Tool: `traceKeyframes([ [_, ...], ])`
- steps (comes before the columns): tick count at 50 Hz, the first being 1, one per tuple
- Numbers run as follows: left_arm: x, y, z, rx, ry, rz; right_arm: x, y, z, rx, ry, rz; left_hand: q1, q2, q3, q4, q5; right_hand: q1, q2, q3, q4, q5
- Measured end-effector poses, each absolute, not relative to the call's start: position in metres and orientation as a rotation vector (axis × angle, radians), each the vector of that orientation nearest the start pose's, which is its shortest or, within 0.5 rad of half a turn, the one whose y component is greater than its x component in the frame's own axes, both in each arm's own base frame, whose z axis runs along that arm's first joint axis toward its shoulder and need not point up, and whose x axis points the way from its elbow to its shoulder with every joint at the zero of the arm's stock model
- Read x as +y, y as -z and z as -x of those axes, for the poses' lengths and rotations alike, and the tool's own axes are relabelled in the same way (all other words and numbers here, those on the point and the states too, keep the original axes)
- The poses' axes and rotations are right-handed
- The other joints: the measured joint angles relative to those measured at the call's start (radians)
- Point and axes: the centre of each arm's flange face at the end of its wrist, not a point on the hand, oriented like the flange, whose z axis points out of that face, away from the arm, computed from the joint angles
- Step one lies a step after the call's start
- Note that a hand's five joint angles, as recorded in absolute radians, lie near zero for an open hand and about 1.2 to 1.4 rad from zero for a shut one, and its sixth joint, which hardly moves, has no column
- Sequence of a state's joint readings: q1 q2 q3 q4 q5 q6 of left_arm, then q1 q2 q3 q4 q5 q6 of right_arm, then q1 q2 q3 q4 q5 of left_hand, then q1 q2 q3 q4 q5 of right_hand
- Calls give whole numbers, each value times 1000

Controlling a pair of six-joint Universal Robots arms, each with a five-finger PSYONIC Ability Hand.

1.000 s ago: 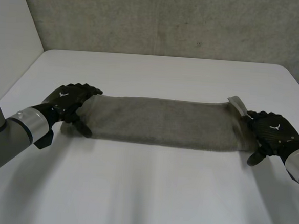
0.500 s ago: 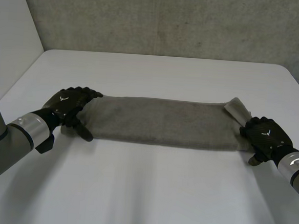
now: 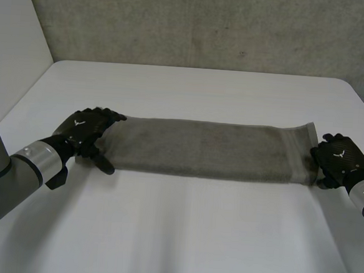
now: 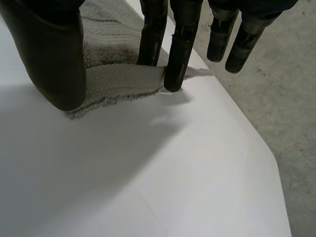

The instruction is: Fold the towel.

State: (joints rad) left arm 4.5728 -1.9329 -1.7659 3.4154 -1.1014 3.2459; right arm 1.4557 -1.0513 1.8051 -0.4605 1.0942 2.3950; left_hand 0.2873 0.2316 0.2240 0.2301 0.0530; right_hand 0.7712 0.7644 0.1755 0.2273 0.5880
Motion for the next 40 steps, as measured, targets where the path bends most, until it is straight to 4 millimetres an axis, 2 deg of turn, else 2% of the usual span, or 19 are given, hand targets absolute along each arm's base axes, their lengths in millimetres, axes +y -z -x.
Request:
traceKeyframes([
  [5,-295,-162,216,2725,2093,-842,-348,-109,-133,2309,1979,1234,0,0,0,0,0,-55,-33,0,0,-44],
  [10,-295,-162,216,2725,2092,-844,-347,-109,-133,2323,1964,1227,0,0,0,0,0,-153,-132,0,0,-184],
  [26,-294,-161,216,2729,2089,-845,-335,-106,-136,2363,1862,1194,0,0,0,0,0,-175,-132,0,0,-188],
  [32,-294,-161,217,2728,2089,-846,-335,-105,-137,2352,1860,1199,0,0,0,0,0,-51,-56,0,0,-43],
  [35,-294,-161,217,2728,2089,-847,-336,-104,-138,2344,1865,1203,0,0,0,0,0,76,88,0,0,82],
  [40,-294,-161,217,2728,2089,-847,-338,-105,-139,2328,1885,1209,0,0,0,0,0,365,438,0,0,422],
])
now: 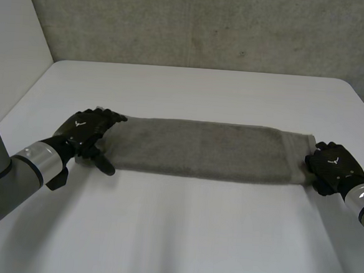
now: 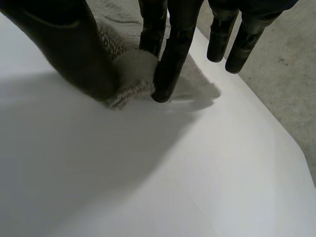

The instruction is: Fold the towel.

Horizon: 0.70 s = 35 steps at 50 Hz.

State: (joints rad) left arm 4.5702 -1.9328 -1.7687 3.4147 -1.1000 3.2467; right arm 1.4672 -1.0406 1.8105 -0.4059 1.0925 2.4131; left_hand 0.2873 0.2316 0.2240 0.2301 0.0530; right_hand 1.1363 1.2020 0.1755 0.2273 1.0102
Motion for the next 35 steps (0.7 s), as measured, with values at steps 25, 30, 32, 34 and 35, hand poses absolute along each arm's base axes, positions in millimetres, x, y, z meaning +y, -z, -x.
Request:
traceKeyframes([
  [25,-292,-161,216,2730,2087,-845,-359,-125,-111,2310,2004,1133,0,0,0,0,0,121,112,0,0,133],
  [30,-292,-161,216,2728,2089,-846,-372,-139,-79,2317,2090,1097,0,0,0,0,0,122,117,0,0,133],
  [32,-292,-161,216,2727,2090,-846,-377,-145,-66,2320,2126,1085,0,0,0,0,0,125,117,0,0,133],
  [34,-292,-161,216,2726,2092,-846,-384,-153,-49,2326,2176,1069,0,0,0,0,0,126,117,0,0,133],
  [35,-292,-162,216,2725,2093,-846,-386,-157,-43,2328,2198,1063,0,0,0,0,0,126,117,0,0,133],
])
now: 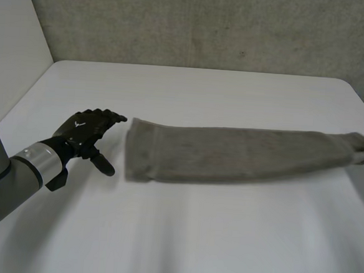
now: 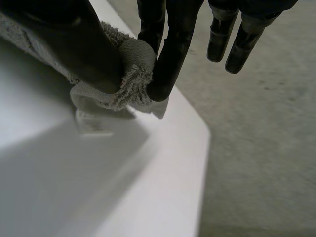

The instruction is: Fold the towel.

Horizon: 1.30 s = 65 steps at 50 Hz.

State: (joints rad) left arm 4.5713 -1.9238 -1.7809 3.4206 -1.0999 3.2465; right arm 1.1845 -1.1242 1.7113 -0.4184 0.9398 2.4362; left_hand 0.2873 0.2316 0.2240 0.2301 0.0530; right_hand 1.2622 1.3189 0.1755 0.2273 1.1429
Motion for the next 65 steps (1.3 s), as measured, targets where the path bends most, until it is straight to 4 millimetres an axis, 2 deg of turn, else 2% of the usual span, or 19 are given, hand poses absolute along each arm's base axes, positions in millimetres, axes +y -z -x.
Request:
traceKeyframes([
  [3,-292,-162,216,2723,2095,-846,-392,-167,-30,2326,2253,1052,0,0,0,0,0,0,0,0,0,0],
  [7,-292,-163,216,2719,2099,-847,-397,-180,-26,2301,2307,1048,0,0,0,0,0,0,0,0,0,0],
  [10,-292,-163,216,2717,2101,-847,-398,-195,-34,2243,2343,1053,0,0,0,0,0,0,0,0,0,2],
  [13,-292,-163,216,2717,2102,-847,-395,-210,-60,2140,2358,1071,0,0,0,0,0,6,1,0,0,2],
  [16,-292,-163,216,2716,2102,-847,-388,-223,-95,2014,2349,1098,0,0,0,0,0,10,10,0,0,5],
  [18,-292,-163,216,2714,2104,-847,-377,-232,-131,1898,2325,1132,0,0,0,0,0,12,10,0,0,5],
  [20,-292,-163,216,2710,2107,-846,-365,-238,-166,1792,2295,1171,0,0,0,0,0,14,15,0,0,5],
  [21,-292,-163,216,2709,2108,-847,-361,-240,-175,1763,2285,1183,0,0,0,0,0,14,15,0,0,5],
  [24,-293,-163,216,2704,2113,-847,-334,-244,-231,1607,2219,1253,0,0,0,0,0,15,15,0,0,5],
  [25,-293,-162,216,2704,2113,-847,-330,-243,-238,1588,2209,1262,0,0,0,0,0,15,15,0,0,5],
  [26,-293,-162,216,2703,2114,-848,-319,-242,-257,1543,2180,1285,0,0,0,0,0,15,15,0,0,5],
  [31,-293,-162,216,2702,2116,-849,-279,-227,-322,1418,2069,1356,0,0,0,0,0,15,15,0,0,5],
  [36,-292,-162,216,2704,2114,-849,-249,-206,-364,1353,1984,1418,0,0,0,0,0,15,15,0,0,5],
  [39,-292,-162,216,2706,2112,-850,-233,-188,-386,1335,1942,1472,0,0,0,0,0,-229,-236,0,0,-234],
  [44,-291,-161,216,2707,2111,-851,-221,-171,-398,1382,1925,1532,0,0,0,0,0,-619,-622,0,0,-659],
  [48,-291,-161,217,2707,2112,-852,-219,-164,-393,1477,1917,1559,0,0,0,0,0,-894,-926,0,0,-1024],
  [54,-291,-163,219,2699,2122,-865,-213,-166,-371,1630,1836,1576,0,0,0,0,0,-1170,-1233,0,0,-1079],
  [60,-285,-167,229,2689,2144,-917,-214,-166,-334,1794,1747,1558,0,0,0,0,0,-1170,-1234,0,0,-1079],
  [65,-271,-174,251,2688,2181,-1018,-221,-166,-301,1912,1737,1499,0,0,0,0,0,-1170,-1234,0,0,-1079],
])
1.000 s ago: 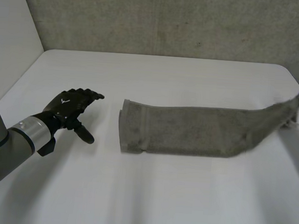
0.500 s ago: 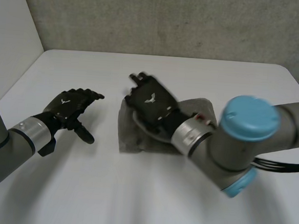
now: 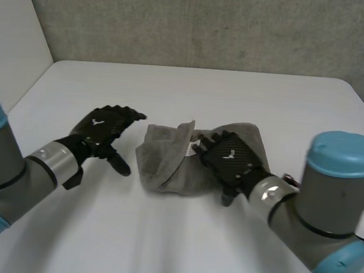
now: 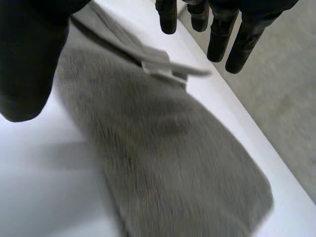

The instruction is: Fold the towel.

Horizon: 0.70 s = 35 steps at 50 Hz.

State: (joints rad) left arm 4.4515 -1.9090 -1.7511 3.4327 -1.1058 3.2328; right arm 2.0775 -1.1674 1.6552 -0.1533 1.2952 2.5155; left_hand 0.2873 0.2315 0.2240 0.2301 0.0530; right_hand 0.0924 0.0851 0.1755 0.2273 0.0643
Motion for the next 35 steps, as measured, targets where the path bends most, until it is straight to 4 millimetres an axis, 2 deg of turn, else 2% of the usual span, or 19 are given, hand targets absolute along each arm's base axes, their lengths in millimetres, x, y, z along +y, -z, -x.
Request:
traceKeyframes([
  [10,-241,-186,295,2776,2257,-1099,-246,-157,-256,2075,1806,1268,0,0,0,0,0,0,0,0,0,0],
  [17,-233,-179,318,2850,2229,-1067,-253,-149,-248,2072,1841,1183,0,0,0,0,0,14,11,0,0,0],
  [25,-240,-151,334,2893,2107,-980,-259,-131,-248,2074,1828,1190,0,0,0,0,0,91,94,0,0,1],
  [28,-245,-141,335,2893,2075,-940,-261,-122,-249,2089,1806,1201,0,0,0,0,0,220,224,0,0,79],
  [32,-252,-131,335,2876,2051,-878,-265,-115,-249,2095,1800,1206,0,0,0,0,0,551,555,0,0,422],
  [35,-259,-125,332,2855,2039,-816,-269,-113,-249,2092,1812,1203,0,0,0,0,0,905,916,0,0,762],
])
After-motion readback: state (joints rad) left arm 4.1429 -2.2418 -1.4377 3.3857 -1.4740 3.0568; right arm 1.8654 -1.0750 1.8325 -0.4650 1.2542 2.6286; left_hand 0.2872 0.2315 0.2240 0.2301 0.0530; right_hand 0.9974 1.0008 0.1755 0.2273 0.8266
